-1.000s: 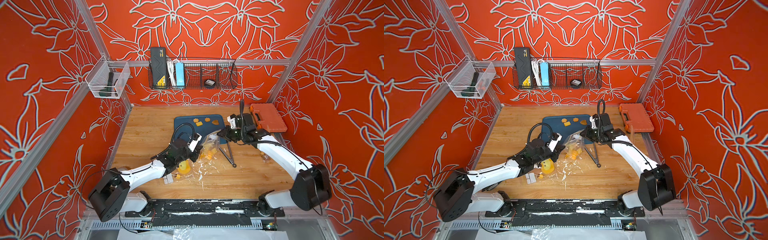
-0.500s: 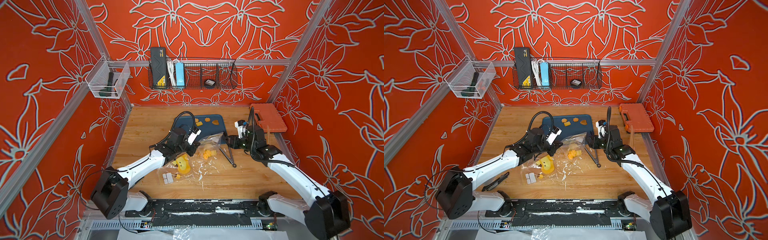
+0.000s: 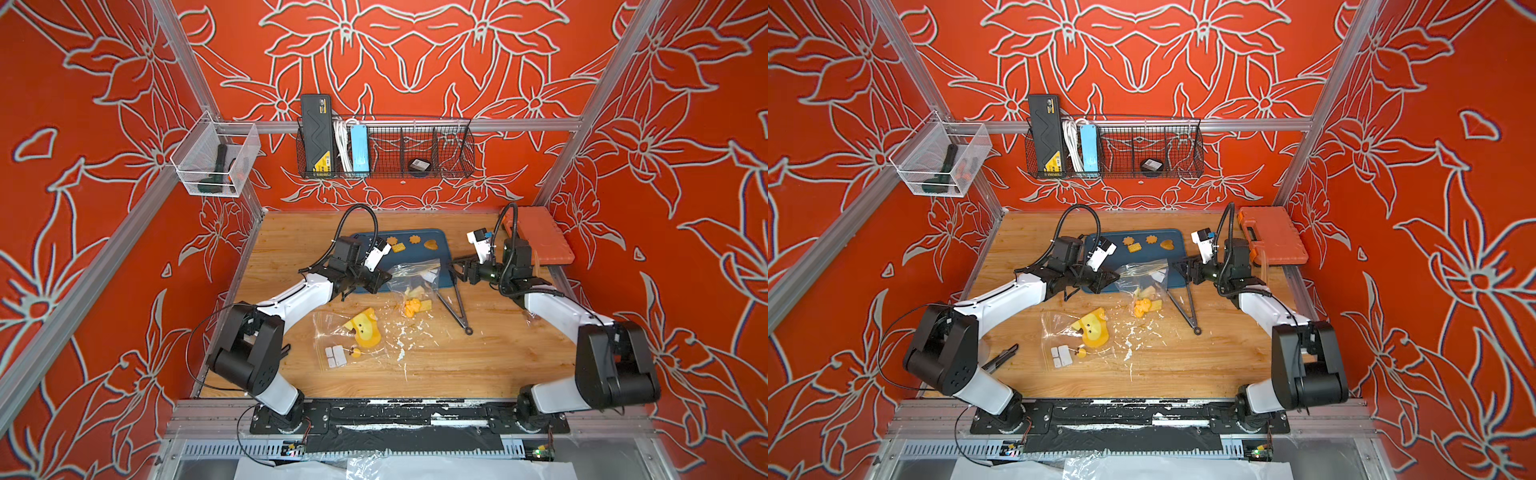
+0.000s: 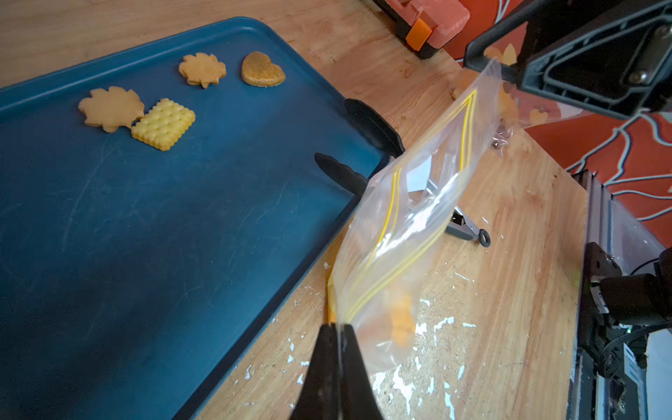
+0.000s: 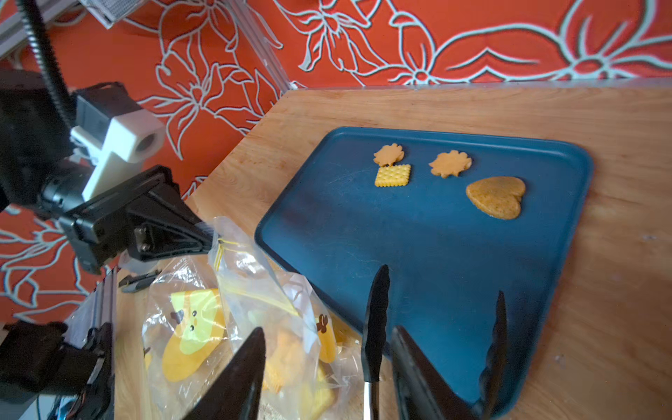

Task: Put the cookies into a resealable bag to prevent moisture
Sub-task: Adjust the ziploc bag at the center of the board, then pick up the ziploc bag from the center of the board.

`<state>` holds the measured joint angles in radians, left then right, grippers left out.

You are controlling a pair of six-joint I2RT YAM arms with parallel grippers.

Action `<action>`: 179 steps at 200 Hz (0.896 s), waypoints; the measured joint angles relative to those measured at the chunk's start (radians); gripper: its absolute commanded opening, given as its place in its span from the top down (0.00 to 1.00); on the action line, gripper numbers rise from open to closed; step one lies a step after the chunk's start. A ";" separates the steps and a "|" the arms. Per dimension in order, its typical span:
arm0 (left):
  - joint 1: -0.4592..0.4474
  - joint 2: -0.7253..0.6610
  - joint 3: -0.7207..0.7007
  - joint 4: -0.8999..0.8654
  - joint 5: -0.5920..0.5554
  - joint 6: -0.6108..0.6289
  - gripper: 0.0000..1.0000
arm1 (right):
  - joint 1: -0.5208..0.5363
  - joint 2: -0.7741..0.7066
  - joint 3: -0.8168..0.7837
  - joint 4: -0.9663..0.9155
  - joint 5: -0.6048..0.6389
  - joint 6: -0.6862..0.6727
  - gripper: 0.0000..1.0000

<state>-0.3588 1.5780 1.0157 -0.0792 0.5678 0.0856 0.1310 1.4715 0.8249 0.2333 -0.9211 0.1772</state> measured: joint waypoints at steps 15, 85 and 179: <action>0.006 0.007 0.006 -0.006 0.011 0.005 1.00 | -0.007 0.045 0.046 0.000 -0.081 -0.035 0.44; 0.020 0.015 0.011 -0.018 0.026 0.023 1.00 | 0.014 0.219 0.200 -0.102 -0.268 -0.192 0.44; 0.021 0.024 0.015 -0.025 0.038 0.026 1.00 | 0.036 0.257 0.246 -0.218 -0.333 -0.277 0.57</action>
<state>-0.3378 1.6024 1.0309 -0.1040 0.6056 0.1120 0.1669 1.7290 1.0706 0.0151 -1.2545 -0.0998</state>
